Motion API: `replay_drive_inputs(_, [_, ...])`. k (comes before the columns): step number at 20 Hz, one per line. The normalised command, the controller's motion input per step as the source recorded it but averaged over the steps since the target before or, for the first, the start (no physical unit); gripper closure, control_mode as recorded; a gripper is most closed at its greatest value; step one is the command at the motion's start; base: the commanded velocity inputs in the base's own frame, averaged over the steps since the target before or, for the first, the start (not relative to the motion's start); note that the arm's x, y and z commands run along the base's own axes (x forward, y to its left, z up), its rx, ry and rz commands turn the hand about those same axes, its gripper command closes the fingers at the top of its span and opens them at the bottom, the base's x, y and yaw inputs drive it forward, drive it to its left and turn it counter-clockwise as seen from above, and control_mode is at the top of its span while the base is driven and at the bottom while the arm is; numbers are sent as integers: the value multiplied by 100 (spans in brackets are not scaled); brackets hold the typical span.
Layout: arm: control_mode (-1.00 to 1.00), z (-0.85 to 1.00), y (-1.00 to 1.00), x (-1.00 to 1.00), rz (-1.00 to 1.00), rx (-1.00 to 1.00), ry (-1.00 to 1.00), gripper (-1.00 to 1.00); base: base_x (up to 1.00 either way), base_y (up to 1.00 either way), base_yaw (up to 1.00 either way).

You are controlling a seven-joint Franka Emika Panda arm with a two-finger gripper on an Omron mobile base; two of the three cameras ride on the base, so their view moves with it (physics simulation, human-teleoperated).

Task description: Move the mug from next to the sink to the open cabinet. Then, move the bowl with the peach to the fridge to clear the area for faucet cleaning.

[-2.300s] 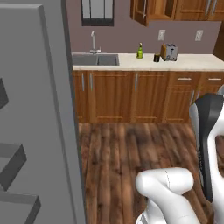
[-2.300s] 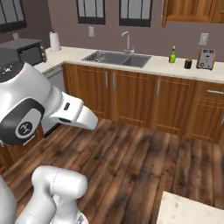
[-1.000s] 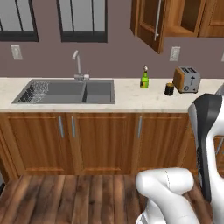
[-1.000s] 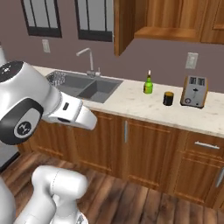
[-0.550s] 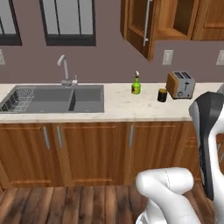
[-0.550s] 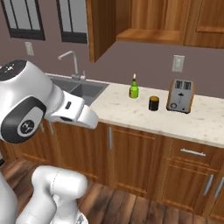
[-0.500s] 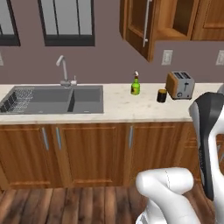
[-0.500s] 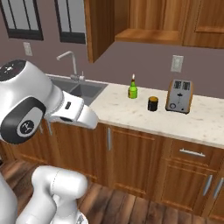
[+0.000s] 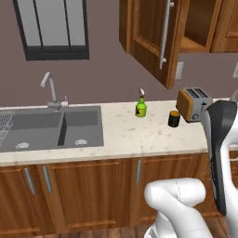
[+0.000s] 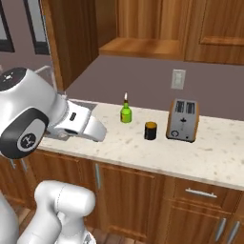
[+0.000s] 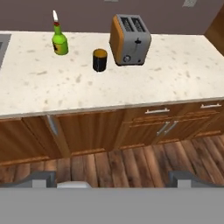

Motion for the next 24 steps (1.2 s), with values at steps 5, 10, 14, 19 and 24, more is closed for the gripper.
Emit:
replay_drive_inputs(5, [100, 0, 0, 0, 0, 0, 0, -100, 38, -3, -2])
replay_drive_inputs(10, [100, 0, 0, 0, 0, 0, 0, -100, 51, -19, 0])
replay_drive_inputs(14, [100, 0, 0, 0, 0, 0, 0, -100, 66, -30, 0])
replay_drive_inputs(19, [100, 0, 0, 0, 0, 0, 0, -100, 19, -51, 0])
replay_drive_inputs(24, [100, 0, 0, 0, 0, 0, 0, -100, 0, -32, 0])
